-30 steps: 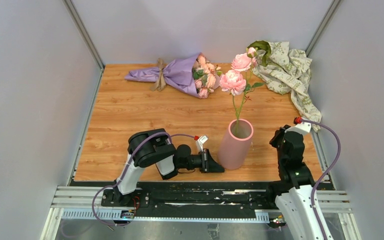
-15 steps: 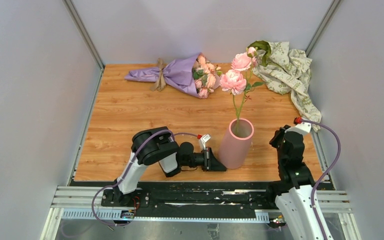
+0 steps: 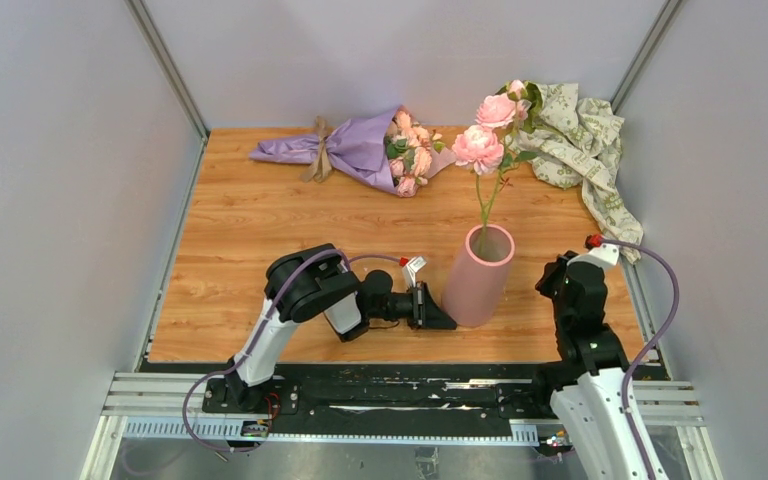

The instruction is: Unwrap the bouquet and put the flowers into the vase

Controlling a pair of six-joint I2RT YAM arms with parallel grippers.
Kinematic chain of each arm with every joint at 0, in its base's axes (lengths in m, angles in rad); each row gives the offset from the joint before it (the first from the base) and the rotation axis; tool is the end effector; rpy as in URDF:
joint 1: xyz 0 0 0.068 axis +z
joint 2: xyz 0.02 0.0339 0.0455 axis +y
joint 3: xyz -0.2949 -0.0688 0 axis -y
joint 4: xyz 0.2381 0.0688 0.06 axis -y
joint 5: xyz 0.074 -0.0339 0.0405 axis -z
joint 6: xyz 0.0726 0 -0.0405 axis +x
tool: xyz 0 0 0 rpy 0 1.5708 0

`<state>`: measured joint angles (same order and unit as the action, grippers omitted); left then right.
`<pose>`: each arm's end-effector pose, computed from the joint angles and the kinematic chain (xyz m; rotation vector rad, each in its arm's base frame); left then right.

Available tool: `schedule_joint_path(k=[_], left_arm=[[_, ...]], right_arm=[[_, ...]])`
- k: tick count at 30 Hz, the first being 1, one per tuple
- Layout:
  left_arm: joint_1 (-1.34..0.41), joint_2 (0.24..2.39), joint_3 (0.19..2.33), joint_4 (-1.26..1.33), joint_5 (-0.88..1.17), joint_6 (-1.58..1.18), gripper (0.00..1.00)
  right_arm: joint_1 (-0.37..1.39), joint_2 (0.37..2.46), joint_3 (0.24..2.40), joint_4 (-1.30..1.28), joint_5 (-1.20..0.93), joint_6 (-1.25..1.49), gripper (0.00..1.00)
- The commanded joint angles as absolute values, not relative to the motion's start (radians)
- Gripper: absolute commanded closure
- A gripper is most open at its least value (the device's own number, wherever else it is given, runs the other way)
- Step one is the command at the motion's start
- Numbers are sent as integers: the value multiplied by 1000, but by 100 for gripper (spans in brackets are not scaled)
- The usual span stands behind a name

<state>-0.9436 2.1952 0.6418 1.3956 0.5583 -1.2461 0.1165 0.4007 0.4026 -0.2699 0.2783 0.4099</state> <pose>0.1980 -0.3387 0.0944 0.1971 2.2169 -1.9240 0.1266 -0.0053 0.2509 0.4581 1.7715 0.1149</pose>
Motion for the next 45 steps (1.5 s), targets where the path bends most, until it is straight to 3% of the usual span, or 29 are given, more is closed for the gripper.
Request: schedule_joint_path(k=[1,25,37,45], left_arm=[[-909,2220,694,1376,555,-1227,100],[-841,2321,891,1265,581,-1244,100],[-820,2360,1070,1093,571,-1197,100],[-802,2328,1021,1163,588,-1188,100]], right_arm=[[107,461,377,-228,233,467,100],[19,705,277,-57,111,554,100],[-46,677,259,-62,16,558,100],[-46,511,238,-203,-52,603,100]])
